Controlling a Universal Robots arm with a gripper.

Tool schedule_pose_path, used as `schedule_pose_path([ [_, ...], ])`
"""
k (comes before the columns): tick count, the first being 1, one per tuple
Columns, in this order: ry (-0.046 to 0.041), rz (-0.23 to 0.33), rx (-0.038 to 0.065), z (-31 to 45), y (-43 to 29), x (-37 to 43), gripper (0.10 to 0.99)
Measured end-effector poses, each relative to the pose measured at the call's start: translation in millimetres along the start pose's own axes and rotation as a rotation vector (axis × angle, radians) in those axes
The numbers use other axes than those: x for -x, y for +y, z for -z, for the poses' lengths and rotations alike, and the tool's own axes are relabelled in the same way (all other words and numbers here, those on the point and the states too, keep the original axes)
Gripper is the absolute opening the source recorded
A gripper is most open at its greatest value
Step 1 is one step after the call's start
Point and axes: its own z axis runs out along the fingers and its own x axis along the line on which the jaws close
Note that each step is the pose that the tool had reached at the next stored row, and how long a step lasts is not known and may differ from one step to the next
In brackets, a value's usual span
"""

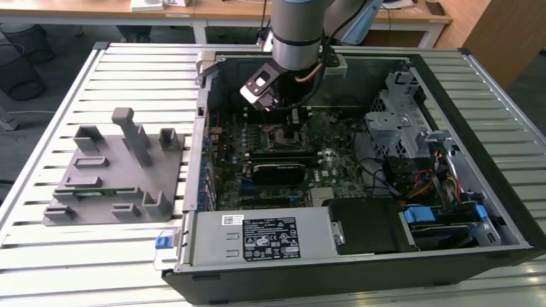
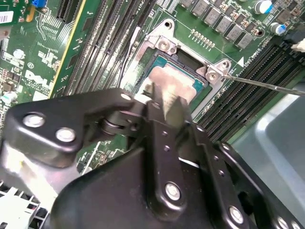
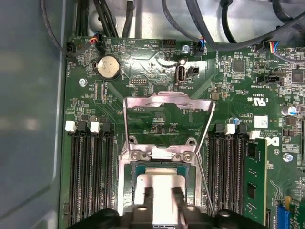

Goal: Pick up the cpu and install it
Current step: 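Place the cpu into insertion slot, then close the cpu cover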

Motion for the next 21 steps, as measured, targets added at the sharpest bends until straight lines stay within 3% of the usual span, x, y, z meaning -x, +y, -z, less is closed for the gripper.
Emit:
schedule_pose_path([
  [1, 0.0, 0.0, 0.0, 0.9, 0.0, 0.0, 0.29],
  [3, 0.0001, 0.0, 0.0, 2.3, 0.1, 0.1, 0.173],
  [4, 0.0, 0.0, 0.0, 3.1, 0.1, 0.1, 0.173],
  [5, 0.0001, 0.0, 0.0, 3.7, 0.1, 0.1, 0.114],
  [21, 0.0, -0.002, 0.0, 15.6, 0.4, 0.4, 0.106],
])
